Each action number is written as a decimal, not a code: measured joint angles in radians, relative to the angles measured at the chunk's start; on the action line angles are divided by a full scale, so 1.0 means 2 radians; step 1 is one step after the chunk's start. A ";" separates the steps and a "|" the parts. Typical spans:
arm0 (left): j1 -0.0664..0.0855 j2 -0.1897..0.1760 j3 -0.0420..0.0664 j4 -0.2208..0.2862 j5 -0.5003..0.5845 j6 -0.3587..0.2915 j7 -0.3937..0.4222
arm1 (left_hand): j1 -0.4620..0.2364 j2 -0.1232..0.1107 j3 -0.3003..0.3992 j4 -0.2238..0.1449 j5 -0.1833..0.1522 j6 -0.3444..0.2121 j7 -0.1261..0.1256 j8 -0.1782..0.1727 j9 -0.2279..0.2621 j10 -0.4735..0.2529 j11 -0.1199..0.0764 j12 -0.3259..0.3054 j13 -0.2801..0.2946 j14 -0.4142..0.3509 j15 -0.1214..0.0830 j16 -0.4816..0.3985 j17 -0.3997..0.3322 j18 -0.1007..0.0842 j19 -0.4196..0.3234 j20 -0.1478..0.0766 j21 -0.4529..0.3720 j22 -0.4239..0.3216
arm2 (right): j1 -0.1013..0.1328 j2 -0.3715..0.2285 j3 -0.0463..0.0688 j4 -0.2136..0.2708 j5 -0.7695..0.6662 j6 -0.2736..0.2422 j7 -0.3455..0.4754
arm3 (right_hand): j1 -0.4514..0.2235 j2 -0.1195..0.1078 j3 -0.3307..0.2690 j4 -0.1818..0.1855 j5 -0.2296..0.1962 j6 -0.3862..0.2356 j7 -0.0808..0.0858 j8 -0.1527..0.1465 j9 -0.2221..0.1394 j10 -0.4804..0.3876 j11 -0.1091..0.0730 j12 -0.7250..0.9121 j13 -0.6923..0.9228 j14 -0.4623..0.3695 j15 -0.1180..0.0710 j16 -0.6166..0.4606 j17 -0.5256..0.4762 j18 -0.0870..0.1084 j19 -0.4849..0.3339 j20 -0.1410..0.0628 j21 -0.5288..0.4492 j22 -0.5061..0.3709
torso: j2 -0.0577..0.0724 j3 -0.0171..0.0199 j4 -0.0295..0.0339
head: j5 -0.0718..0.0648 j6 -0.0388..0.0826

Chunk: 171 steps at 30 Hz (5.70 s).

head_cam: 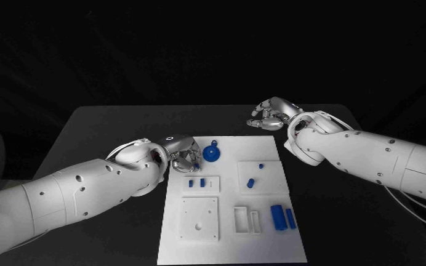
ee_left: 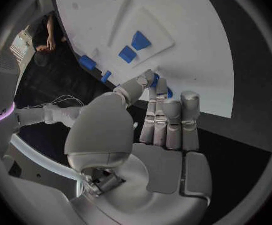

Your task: Assemble the parts on the task board

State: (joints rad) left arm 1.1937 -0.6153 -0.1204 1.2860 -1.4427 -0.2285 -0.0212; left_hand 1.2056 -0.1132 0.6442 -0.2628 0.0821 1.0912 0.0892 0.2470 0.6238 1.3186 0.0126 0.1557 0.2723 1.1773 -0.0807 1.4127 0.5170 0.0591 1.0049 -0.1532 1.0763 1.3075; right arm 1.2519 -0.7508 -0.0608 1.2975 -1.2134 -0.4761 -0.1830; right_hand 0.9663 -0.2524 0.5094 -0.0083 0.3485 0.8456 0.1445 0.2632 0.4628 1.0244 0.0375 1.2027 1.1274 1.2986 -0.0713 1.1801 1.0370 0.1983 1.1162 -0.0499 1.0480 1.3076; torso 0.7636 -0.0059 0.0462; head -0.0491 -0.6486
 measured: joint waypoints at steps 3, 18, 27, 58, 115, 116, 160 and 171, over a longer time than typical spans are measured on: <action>0.000 0.003 -0.001 -0.002 0.000 0.001 0.000 | 0.001 0.000 0.000 0.000 0.000 0.000 0.000 0.000 0.000 0.000 0.000 0.000 0.000 0.000 0.000 0.000 0.000 0.000 0.001 0.001 0.000 0.000 | 0.000 0.000 0.000 0.000 0.000 0.000 0.000 | 0.000 0.000 0.000 0.000 0.000 0.000 0.000 0.000 0.000 0.000 0.000 0.000 0.000 0.000 0.000 0.000 0.000 0.000 0.000 0.000 0.000 0.000 | 0.000 0.0000 0.0000 | 0.000 0.000; 0.000 0.009 -0.003 -0.007 -0.001 0.004 0.001 | 0.001 0.000 0.001 -0.001 0.000 -0.001 0.001 -0.002 0.000 0.003 0.003 0.000 0.000 0.001 0.001 0.000 0.000 -0.001 0.001 0.001 0.000 0.000 | 0.000 0.000 0.000 0.000 0.000 0.000 0.000 | 0.000 0.000 0.000 0.000 0.000 0.000 0.002 0.000 0.000 0.000 0.000 0.000 0.000 0.000 0.000 0.000 0.000 0.000 -0.001 0.001 0.000 0.000 | 0.000 -0.0002 0.0000 | -0.002 -0.002; -0.001 0.009 -0.006 -0.006 -0.002 0.010 0.001 | 0.000 0.001 0.001 -0.002 -0.001 -0.001 0.001 -0.002 0.001 0.005 0.005 -0.001 0.000 0.001 0.001 0.000 0.000 -0.001 0.001 0.001 0.000 0.000 | 0.000 0.000 0.000 -0.001 0.000 0.000 0.000 | 0.000 0.000 0.000 0.000 0.000 0.000 0.002 0.000 0.000 0.000 0.000 0.000 0.000 0.000 0.000 0.000 0.000 0.000 -0.001 0.001 0.000 0.000 | 0.000 -0.0002 0.0003 | -0.002 -0.003; 0.003 0.014 -0.018 -0.011 -0.034 -0.001 0.008 | 0.000 0.000 0.002 -0.002 0.002 0.000 0.000 0.000 -0.003 0.008 0.008 0.000 0.002 0.000 0.000 0.000 0.000 -0.002 -0.001 0.001 0.000 0.000 | -0.001 0.000 0.000 -0.002 0.000 0.000 0.000 | 0.000 0.000 -0.001 0.001 0.000 0.000 0.000 0.000 0.000 0.000 0.000 0.000 0.000 0.000 0.000 0.000 0.000 0.000 0.001 0.001 0.000 0.000 | 0.000 -0.0003 0.0003 | -0.002 -0.004; 0.008 -0.054 0.011 -0.009 0.348 -0.019 0.066 | -0.007 -0.024 0.016 0.017 -0.007 -0.076 0.031 -0.016 -0.033 -0.023 0.030 -0.040 0.003 -0.052 0.020 -0.114 -0.056 0.000 -0.055 0.017 -0.080 -0.033 | -0.001 -0.063 -0.002 0.040 0.049 0.077 0.098 | 0.063 0.040 0.052 -0.118 -0.033 -0.001 0.020 0.007 0.001 -0.056 0.022 -0.347 -0.286 -0.033 0.021 -0.076 -0.044 0.025 -0.050 0.038 -0.063 -0.002 | -0.001 -0.0003 -0.0002 | -0.013 0.008; 0.008 -0.056 0.011 -0.005 0.359 -0.016 0.071 | -0.009 -0.022 0.015 0.015 -0.007 -0.077 0.032 -0.014 -0.033 -0.026 0.031 -0.041 0.003 -0.055 0.022 -0.121 -0.059 0.000 -0.057 0.017 -0.084 -0.035 | -0.001 -0.066 -0.003 0.044 0.045 0.081 0.100 | 0.066 0.040 0.056 -0.122 -0.035 0.001 0.021 0.009 0.002 -0.056 0.023 -0.360 -0.298 -0.031 0.023 -0.076 -0.044 0.025 -0.049 0.037 -0.063 -0.002 | -0.001 -0.0003 -0.0002 | -0.014 0.008; 0.008 -0.078 0.010 0.031 0.538 0.008 0.142 | -0.024 -0.014 0.006 0.008 -0.007 -0.096 0.035 0.003 -0.033 -0.058 0.053 -0.042 -0.016 -0.129 0.086 -0.354 -0.122 -0.003 -0.160 0.070 -0.206 -0.080 | -0.041 -0.066 -0.029 0.101 -0.262 0.131 0.016 | 0.107 -0.017 0.140 -0.072 -0.144 0.036 0.007 0.025 -0.001 0.054 0.020 -0.488 -0.413 0.004 0.018 -0.067 -0.059 0.021 -0.010 0.023 -0.064 0.000 | 0.000 -0.0010 0.0000 | -0.016 0.008; 0.008 -0.078 0.010 0.030 0.539 0.008 0.142 | -0.025 -0.013 0.006 0.008 -0.007 -0.096 0.035 0.003 -0.033 -0.060 0.054 -0.042 -0.016 -0.129 0.086 -0.357 -0.121 -0.003 -0.160 0.070 -0.208 -0.079 | -0.042 -0.060 -0.029 0.097 -0.270 0.126 0.009 | 0.109 -0.019 0.152 -0.065 -0.146 0.040 0.003 0.028 -0.001 0.062 0.019 -0.490 -0.414 0.005 0.017 -0.067 -0.059 0.021 -0.006 0.022 -0.064 0.000 | 0.000 -0.0009 -0.0002 | -0.015 0.008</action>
State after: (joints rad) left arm 1.2093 -0.7712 -0.0994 1.3469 -0.3640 -0.2118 0.2634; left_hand 1.1547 -0.1390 0.6552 -0.2464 0.0686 0.9002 0.1588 0.2526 0.5583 1.1987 0.1215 0.0725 0.2402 0.9193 0.0905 0.6995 0.2749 0.0527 0.6843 -0.0126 0.6613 1.1490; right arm 1.1680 -0.8711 -0.1198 1.4909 -1.7532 -0.2250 -0.1659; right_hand 1.1834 -0.2909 0.8136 -0.1390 0.0572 0.9265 0.1514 0.3185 0.4603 1.1478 0.0749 0.2228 0.2988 1.3079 -0.0375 1.0454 0.9198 0.2395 1.1048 -0.0051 0.9205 1.3077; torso 0.7633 -0.0078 0.0458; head -0.0789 -0.6326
